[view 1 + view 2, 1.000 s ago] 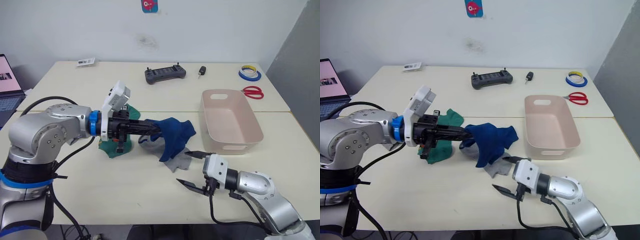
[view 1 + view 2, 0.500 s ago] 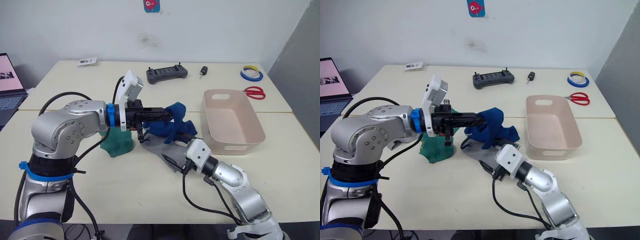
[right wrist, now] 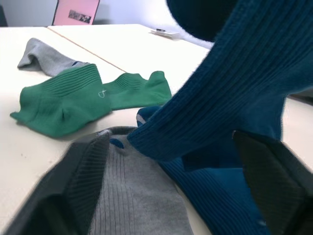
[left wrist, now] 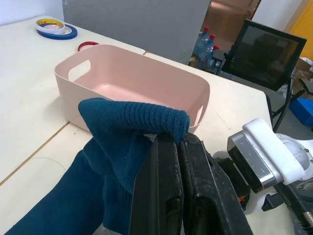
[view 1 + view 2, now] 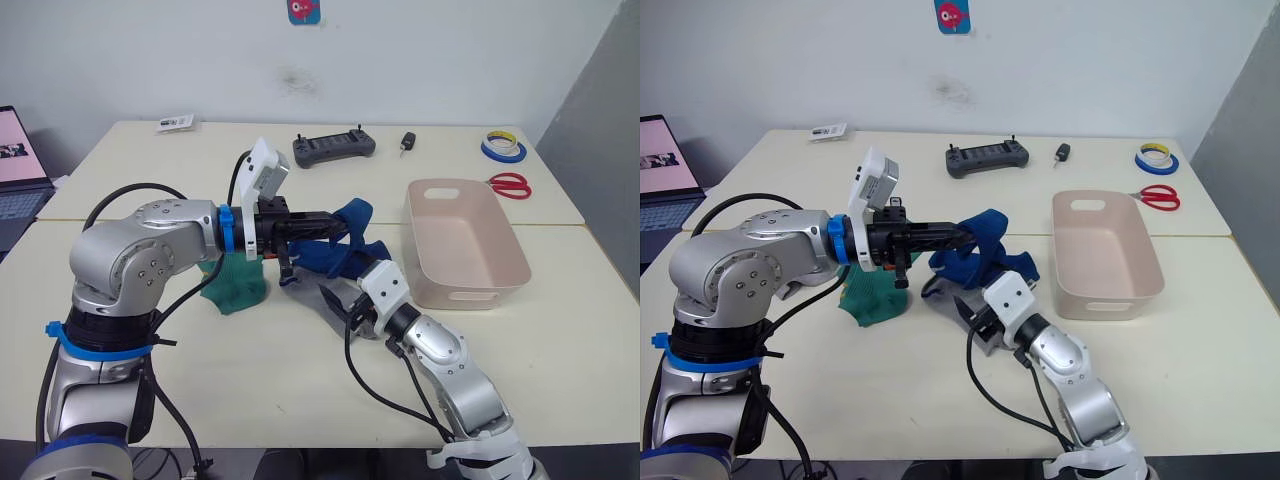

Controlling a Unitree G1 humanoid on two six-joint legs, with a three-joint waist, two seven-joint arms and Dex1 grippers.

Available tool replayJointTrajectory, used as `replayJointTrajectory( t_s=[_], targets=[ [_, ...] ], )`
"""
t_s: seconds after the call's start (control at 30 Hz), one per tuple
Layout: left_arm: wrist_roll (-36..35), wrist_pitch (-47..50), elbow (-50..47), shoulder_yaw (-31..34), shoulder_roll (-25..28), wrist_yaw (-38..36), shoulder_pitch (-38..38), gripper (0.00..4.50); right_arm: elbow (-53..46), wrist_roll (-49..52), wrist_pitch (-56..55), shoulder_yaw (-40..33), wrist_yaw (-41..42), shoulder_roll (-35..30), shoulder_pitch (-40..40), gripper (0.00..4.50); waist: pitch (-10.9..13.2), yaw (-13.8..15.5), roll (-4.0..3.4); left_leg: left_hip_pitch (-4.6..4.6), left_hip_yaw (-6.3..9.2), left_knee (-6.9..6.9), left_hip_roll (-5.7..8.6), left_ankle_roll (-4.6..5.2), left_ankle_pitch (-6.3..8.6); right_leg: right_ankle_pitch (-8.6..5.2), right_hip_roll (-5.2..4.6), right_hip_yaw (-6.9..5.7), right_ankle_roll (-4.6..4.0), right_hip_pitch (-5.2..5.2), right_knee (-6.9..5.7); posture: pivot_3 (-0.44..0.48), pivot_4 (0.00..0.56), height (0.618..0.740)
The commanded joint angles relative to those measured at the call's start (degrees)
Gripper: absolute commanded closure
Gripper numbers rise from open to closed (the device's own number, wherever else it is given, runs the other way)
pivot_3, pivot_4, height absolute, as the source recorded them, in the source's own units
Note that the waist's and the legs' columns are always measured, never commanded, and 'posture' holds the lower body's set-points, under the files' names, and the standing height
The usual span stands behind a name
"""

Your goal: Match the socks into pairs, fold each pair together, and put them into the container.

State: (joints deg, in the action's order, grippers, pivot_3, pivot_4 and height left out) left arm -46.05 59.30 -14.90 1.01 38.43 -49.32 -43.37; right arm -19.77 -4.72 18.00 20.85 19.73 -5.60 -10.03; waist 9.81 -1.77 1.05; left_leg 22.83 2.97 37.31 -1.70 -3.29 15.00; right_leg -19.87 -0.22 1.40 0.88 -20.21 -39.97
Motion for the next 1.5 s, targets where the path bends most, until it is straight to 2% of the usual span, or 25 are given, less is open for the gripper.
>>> replayJointTrajectory(
  t_s=[0.03, 0.2, 0.3, 0.47, 0.6, 0.67, 0.87, 0.93, 1.07, 1.17, 1.3, 1.5],
  targets=[
    [0.3, -1.3, -0.7, 1.1, 0.8, -0.2, -0.1, 4.5, -1.1, 0.5, -0.3, -1.3, -1.1, 0.6, -0.5, 1.66, 0.0, 0.0, 0.0, 0.0, 0.0, 0.0, 0.0, 0.0, 0.0, 0.0, 0.0, 0.01, 0.0, 0.0, 0.0, 0.0, 0.15, 0.74],
    [0.4, -1.2, -0.6, 1.8, 1.9, -0.6, 0.8, 4.5, -1.0, 0.8, -0.1, -1.9, -1.2, 0.5, -0.4, 3.43, 0.0, -0.1, 0.0, 0.0, 0.0, -0.01, 0.0, 0.0, 0.0, 0.0, 0.0, 0.0, 0.0, 0.0, 0.0, 0.0, 0.15, 0.74],
    [1.1, -1.7, 0.1, 2.6, 5.1, -2.3, 2.2, 4.5, -2.5, 1.6, 0.5, -3.1, -0.2, -1.0, 0.6, 4.47, 0.0, -0.1, 0.0, -0.01, -0.01, -0.02, 0.0, 0.0, 0.0, 0.0, 0.0, 0.04, 0.0, -0.02, 0.0, 0.0, 0.15, 0.74],
    [1.6, -3.1, 0.3, 3.1, 11.1, -7.4, 5.5, 4.5, -5.2, 4.0, 0.8, -6.7, 3.1, -6.3, 2.6, 4.47, 0.0, 0.0, -0.01, -0.01, -0.03, -0.06, 0.01, 0.0, 0.0, 0.0, 0.0, 0.04, 0.0, -0.03, 0.01, 0.0, 0.15, 0.74],
    [5.1, -8.1, -0.3, 0.9, 20.1, -17.1, 12.4, 4.5, -8.9, 9.6, 2.0, -8.7, 13.9, -15.8, 3.7, 4.47, 0.0, -0.1, -0.03, -0.04, -0.11, -0.11, 0.02, 0.07, 0.04, 0.0, 0.0, 0.13, 0.0, -0.05, 0.03, 0.0, 0.15, 0.74],
    [7.9, -13.3, -1.8, -0.5, 26.2, -24.6, 17.6, 4.5, -11.9, 14.8, 3.7, -10.1, 21.4, -22.1, 4.0, 4.47, 0.0, -0.1, -0.05, -0.07, -0.15, -0.17, 0.02, 0.19, 0.11, 0.0, 0.0, 0.18, 0.0, -0.05, 0.04, 0.0, 0.15, 0.74],
    [10.3, -21.2, -4.2, -0.4, 35.5, -38.0, 27.3, 4.5, -18.3, 25.7, 10.9, -11.9, 36.9, -38.1, 3.6, 4.47, 0.1, 0.1, -0.06, -0.12, -0.21, -0.24, 0.01, 0.25, 0.14, -0.01, 0.02, 0.34, -0.01, -0.03, 0.06, 0.0, 0.15, 0.74],
    [10.1, -22.9, -4.8, -0.2, 38.2, -42.1, 30.2, 4.5, -21.4, 30.9, 15.9, -12.0, 40.8, -43.0, 3.9, 4.47, 0.1, 0.1, -0.05, -0.12, -0.24, -0.25, 0.01, 0.26, 0.15, -0.01, 0.04, 0.37, -0.01, -0.03, 0.09, 0.0, 0.15, 0.74],
    [3.8, -25.8, -6.0, -2.3, 46.4, -43.2, 36.2, 4.5, -25.5, 43.4, 26.9, -13.5, 44.9, -49.8, 2.6, 4.47, 0.2, 0.1, 0.13, -0.11, -0.22, -0.24, -0.09, 0.28, 0.16, -0.01, -0.04, 0.44, -0.01, -0.04, 0.11, 0.0, 0.15, 0.74],
    [6.1, -28.2, -3.3, -7.9, 45.2, -43.2, 33.9, 4.5, -22.7, 46.1, 33.9, -11.2, 41.9, -49.3, -2.5, 4.47, 0.2, 0.1, 0.12, -0.2, -0.26, -0.25, -0.06, 0.28, 0.16, -0.01, -0.02, 0.5, -0.01, 0.01, 0.09, 0.0, 0.15, 0.74],
    [12.4, -26.4, 2.3, -14.4, 36.3, -42.9, 26.4, 4.5, -16.5, 45.7, 39.9, -7.6, 37.4, -44.4, -8.7, 4.47, 0.2, 0.1, 0.17, -0.18, -0.34, -0.25, 0.05, 0.29, 0.16, -0.01, 0.27, 0.53, -0.01, -0.03, 0.06, 0.0, 0.15, 0.74],
    [22.1, -28.3, 12.3, -20.9, 26.6, -42.6, 20.4, 4.5, -10.1, 41.7, 40.9, -2.7, 35.1, -41.3, -11.5, 4.47, 0.3, 0.1, 0.25, 0.13, -0.32, -0.2, 0.03, 0.32, 0.17, 0.0, 0.3, 0.67, -0.01, -0.31, 0.1, 0.0, 0.15, 0.74]
  ],
)
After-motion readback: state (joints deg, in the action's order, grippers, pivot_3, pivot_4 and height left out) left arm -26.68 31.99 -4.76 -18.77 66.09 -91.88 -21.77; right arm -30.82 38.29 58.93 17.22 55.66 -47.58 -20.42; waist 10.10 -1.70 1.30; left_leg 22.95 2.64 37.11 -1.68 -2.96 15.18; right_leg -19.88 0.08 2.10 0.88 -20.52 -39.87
